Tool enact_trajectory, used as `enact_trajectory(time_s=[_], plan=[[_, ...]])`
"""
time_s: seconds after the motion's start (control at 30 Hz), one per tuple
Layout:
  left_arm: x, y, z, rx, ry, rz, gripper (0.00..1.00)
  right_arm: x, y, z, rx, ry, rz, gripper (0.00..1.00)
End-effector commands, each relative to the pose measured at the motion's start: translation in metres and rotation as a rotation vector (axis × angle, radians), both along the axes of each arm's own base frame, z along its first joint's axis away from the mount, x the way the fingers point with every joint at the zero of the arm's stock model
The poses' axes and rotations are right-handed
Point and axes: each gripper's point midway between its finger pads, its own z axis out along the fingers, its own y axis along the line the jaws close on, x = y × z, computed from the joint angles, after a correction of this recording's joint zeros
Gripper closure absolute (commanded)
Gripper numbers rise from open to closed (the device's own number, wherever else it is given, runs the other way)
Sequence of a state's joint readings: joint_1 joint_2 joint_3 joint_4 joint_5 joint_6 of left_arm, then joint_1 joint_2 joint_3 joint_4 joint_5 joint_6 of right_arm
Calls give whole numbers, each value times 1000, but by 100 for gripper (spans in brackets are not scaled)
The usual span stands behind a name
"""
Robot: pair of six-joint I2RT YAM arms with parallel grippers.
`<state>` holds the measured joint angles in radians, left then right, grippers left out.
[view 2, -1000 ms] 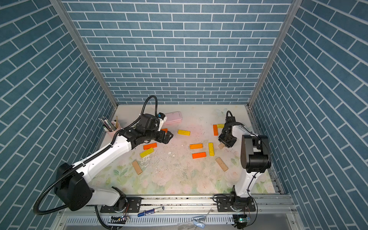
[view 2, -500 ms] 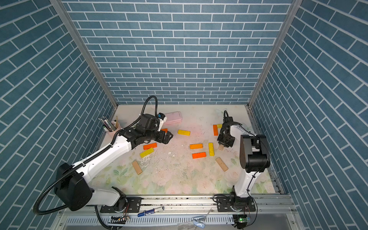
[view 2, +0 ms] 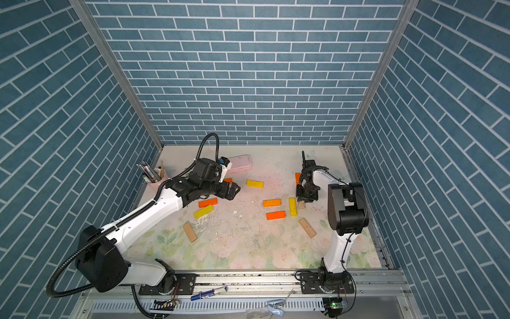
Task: Assemble the number 6 with building blocks
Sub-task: Pick up the building block from the center of the board, then assemble the building block at the center of the board.
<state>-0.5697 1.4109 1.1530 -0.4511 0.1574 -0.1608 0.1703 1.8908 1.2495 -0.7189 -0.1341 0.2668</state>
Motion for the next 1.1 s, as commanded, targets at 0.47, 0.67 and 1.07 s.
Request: enact_trajectory(time_s=[0.47,0.67,1.07], plan=[[-1,-18,-14,-5,22,-95,1,1,-4,-7,-63,54,178,73],[-3,-19,-15,-7,2,-123,1,5,-2,-8,-59,51,194,73],[-2,-21,-18,-7,17,-125,1,12,6,-11,-55,57,204,73]])
